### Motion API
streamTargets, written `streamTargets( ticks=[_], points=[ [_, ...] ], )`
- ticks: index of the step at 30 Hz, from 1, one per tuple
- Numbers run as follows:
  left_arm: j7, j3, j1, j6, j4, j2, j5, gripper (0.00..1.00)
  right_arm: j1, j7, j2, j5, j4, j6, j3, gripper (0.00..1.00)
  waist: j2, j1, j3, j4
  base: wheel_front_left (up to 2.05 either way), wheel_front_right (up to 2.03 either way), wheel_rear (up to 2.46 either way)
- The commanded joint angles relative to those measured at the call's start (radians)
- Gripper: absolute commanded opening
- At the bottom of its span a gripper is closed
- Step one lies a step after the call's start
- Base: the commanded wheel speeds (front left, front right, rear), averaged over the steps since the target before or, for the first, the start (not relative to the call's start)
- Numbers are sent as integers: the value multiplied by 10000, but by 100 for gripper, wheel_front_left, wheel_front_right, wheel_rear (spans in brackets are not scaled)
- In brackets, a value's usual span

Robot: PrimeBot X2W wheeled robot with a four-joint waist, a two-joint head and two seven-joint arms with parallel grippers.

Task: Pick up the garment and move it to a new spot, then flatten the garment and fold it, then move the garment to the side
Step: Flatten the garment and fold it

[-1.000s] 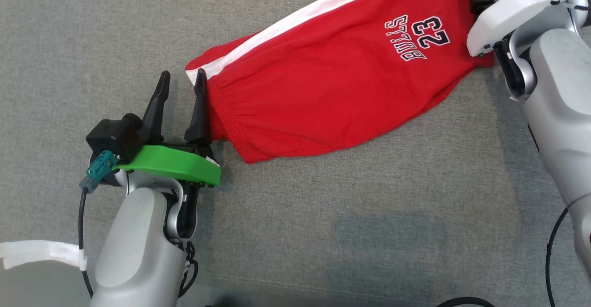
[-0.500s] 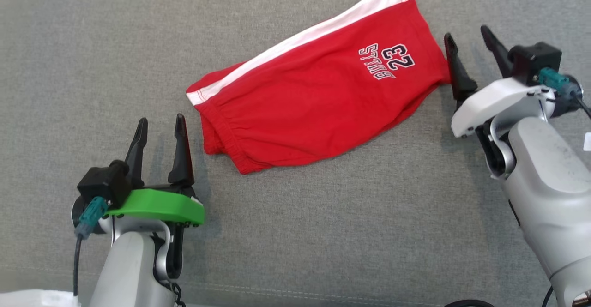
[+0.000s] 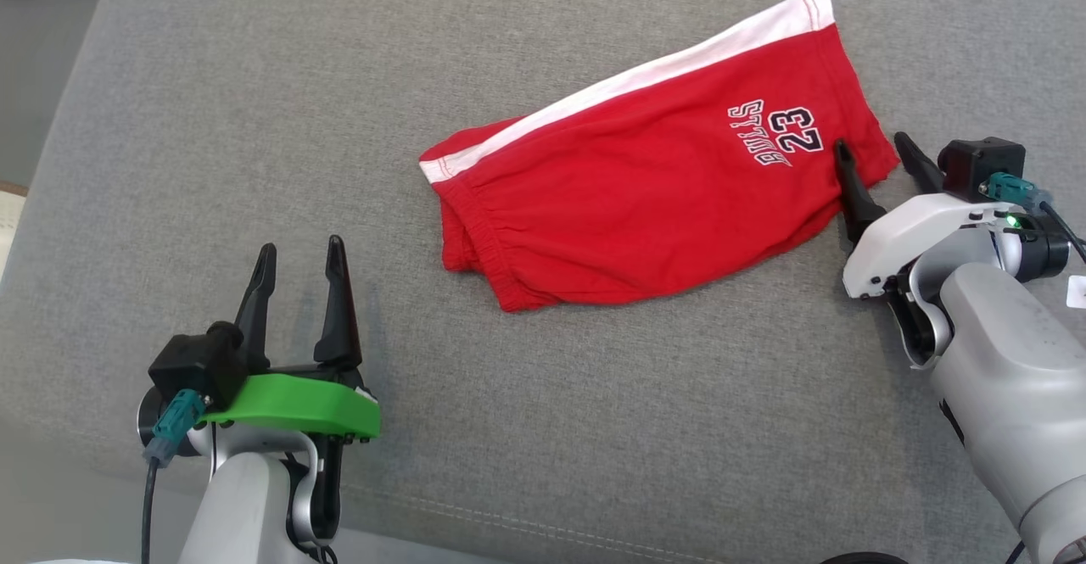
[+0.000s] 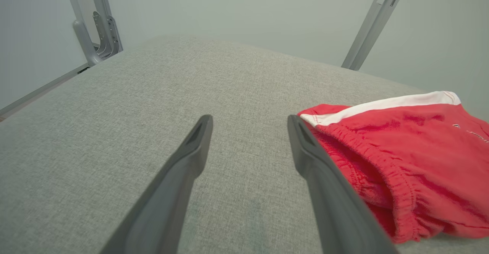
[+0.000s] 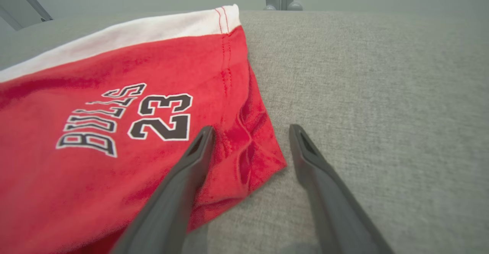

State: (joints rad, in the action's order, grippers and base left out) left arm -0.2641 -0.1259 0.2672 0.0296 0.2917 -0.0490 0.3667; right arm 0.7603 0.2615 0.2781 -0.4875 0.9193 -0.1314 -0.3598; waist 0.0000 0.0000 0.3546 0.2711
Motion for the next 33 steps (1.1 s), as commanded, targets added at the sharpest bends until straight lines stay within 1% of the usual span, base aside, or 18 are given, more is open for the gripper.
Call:
streamTargets(
  ticks=[1,4,5,6,11,14,17,24,27,33],
  points=[
    [6,40,-166,27,-61,-35,-105,100,56,-66,-98,-208,482,17,-64,100,0,0,3,316,0,0,0],
    [6,58,-184,47,-69,-35,-133,100,56,-164,-208,-314,772,9,-192,100,0,0,-10,358,0,0,0],
    [6,64,-240,39,-80,-35,-137,100,20,-215,-333,-451,984,6,-322,32,0,0,-43,367,0,0,0],
    [6,64,-262,44,-87,-35,-173,100,-5,-227,-368,-564,1063,8,-357,0,0,0,-69,352,0,0,0],
    [6,83,-326,50,-94,-35,-311,100,-219,-64,-248,-964,1225,20,-323,0,0,0,-369,100,0,0,0],
    [6,91,-414,128,-31,-37,-395,100,-450,-1,-215,-1195,1155,21,-49,0,0,0,-677,-154,0,0,0],
    [6,9,-520,209,32,-37,-461,100,-901,14,-235,-1302,717,21,375,0,0,0,-1061,-461,0,0,0],
    [6,46,-943,308,202,-40,-561,100,-2658,23,-444,-801,-449,20,1435,0,0,0,-1925,-1203,0,0,0],
    [6,20,-1186,350,243,-38,-632,100,-3319,27,-694,-419,-908,18,1964,0,0,0,-2245,-1468,0,0,0],
    [6,46,-1505,412,280,-37,-708,100,-4040,37,-1087,200,-1499,18,2616,0,0,0,-2479,-1795,0,0,0]
  ],
)
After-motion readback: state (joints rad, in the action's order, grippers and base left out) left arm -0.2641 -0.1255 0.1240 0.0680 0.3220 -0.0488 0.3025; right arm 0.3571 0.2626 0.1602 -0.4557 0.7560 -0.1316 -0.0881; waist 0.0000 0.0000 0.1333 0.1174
